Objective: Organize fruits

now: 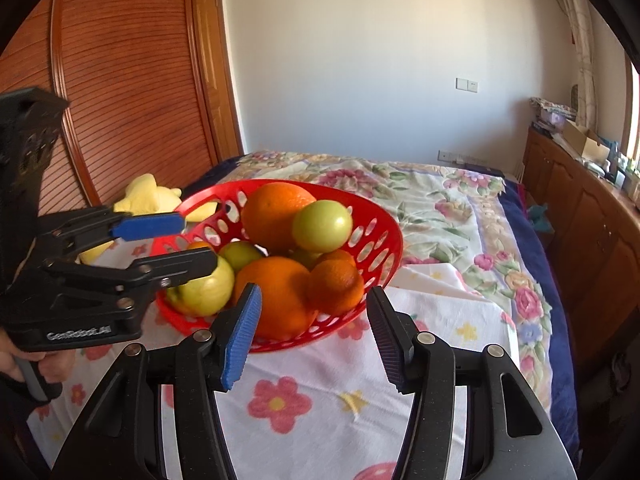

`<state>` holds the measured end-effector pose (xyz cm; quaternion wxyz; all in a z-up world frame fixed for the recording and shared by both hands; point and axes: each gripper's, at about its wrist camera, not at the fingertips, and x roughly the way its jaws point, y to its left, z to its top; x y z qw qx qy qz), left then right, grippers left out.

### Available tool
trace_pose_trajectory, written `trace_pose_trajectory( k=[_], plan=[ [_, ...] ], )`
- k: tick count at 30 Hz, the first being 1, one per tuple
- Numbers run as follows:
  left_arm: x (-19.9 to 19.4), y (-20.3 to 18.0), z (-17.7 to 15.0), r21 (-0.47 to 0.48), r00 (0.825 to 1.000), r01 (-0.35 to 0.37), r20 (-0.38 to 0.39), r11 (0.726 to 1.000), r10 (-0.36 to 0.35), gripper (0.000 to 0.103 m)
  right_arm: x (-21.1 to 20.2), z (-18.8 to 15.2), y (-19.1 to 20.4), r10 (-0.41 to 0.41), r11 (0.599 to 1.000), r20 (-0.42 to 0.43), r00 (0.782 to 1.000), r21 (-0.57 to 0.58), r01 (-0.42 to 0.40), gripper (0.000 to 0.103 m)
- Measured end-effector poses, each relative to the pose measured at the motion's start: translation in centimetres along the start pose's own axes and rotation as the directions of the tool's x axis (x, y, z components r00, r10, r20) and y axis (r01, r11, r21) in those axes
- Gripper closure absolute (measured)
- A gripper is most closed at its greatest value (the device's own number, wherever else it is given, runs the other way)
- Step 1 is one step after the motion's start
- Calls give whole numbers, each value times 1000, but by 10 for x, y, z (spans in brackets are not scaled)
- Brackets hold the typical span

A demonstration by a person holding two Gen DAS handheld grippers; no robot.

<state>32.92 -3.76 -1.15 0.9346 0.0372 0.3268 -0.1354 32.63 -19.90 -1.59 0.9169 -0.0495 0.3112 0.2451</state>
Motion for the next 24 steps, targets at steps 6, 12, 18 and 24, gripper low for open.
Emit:
trace_pose_trajectory(
  k=[6,12,18,24],
  plan=[
    [-40,3,-23,-29,999,-22,43,999,23,43,-18,-11,18,-10,1000,16,1000,11,10,47],
    [-78,3,-41,-32,995,-52,85,998,55,41,-40,-23,35,-11,999,38,999,37,10,47],
    [-115,0,-56,-35,987,-80,135,996,84,33,-64,-32,49,-17,999,66,998,41,15,47],
    [-144,-4,-63,-21,973,-138,184,990,139,24,-90,-40,61,-33,998,108,994,49,28,43]
  ],
)
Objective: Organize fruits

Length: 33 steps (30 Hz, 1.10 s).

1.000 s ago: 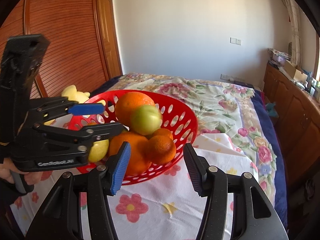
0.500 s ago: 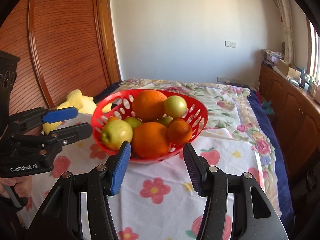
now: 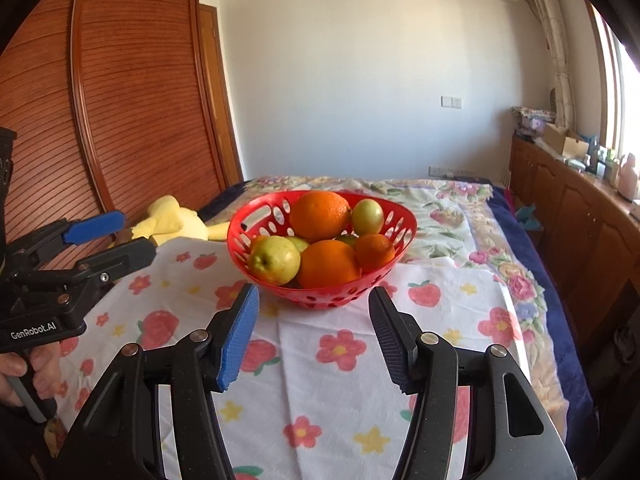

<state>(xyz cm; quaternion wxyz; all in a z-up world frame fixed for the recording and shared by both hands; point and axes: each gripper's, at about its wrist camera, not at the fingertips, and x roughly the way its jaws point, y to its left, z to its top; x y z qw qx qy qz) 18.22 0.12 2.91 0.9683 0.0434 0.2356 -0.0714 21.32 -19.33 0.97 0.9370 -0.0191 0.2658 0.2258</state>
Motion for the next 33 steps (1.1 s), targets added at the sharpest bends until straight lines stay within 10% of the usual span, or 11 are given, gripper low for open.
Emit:
trace_pose_trajectory(
  k=[12,33],
  plan=[
    [-59,-3,4,-32,996,-18,91,999,20,5,-53,4,17,-46,999,109,993,8,46,18],
    [-124,0,-31,-93,991,-84,101,992,93,5,-121,-17,49,-138,990,206,969,30,135,17]
  ],
)
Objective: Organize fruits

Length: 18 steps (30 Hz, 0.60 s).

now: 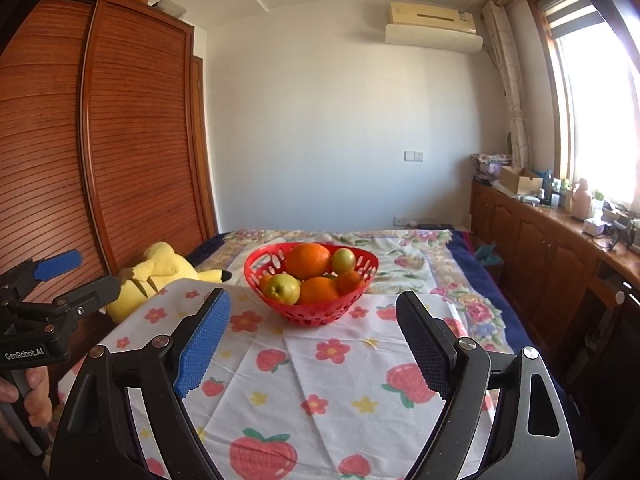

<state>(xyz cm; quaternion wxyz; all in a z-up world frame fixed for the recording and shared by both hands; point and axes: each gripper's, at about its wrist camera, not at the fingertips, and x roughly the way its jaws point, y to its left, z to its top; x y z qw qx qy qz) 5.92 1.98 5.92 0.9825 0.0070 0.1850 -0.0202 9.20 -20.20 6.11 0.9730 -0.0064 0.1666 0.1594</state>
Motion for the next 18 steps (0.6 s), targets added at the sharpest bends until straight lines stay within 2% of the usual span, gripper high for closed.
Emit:
trace_pose_trajectory(
  k=[18],
  plan=[
    [2,13,-21,-17,999,-28,-42,999,27,5,-6,-11,-1,-30,1000,-7,1000,-2,30,17]
  ],
)
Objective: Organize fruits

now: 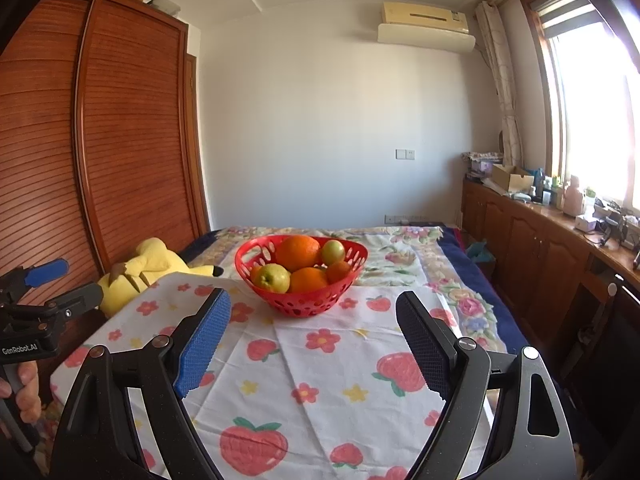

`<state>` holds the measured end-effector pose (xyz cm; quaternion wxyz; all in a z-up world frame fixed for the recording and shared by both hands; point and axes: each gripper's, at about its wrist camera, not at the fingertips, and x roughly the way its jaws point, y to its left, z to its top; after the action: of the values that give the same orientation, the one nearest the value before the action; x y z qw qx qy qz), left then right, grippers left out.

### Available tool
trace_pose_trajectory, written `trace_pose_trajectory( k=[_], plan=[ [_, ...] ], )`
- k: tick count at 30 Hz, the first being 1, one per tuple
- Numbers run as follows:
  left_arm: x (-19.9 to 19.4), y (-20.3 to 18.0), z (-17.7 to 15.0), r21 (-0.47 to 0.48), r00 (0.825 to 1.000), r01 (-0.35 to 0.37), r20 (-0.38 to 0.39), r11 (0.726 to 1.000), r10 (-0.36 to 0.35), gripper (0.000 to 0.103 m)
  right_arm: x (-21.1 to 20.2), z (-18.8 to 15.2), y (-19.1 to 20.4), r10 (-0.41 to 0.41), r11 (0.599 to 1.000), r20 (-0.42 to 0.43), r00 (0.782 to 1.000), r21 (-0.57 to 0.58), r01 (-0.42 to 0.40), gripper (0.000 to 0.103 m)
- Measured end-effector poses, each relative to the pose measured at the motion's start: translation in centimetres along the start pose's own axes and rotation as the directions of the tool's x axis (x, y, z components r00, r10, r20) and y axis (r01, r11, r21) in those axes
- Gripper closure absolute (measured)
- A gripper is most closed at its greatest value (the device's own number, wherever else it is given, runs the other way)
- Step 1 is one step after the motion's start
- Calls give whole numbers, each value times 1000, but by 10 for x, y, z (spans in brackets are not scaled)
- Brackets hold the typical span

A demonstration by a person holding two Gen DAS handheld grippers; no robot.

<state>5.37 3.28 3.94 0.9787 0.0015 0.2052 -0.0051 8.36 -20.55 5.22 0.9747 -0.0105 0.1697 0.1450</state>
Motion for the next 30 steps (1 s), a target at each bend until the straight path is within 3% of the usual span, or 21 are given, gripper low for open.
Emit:
trace_pose_trajectory(
  k=[30],
  plan=[
    [-5,-2,0,5,1000,9,7,1000,-10,5,2,-1,0,-2,1000,-5,1000,-5,2,17]
  ],
)
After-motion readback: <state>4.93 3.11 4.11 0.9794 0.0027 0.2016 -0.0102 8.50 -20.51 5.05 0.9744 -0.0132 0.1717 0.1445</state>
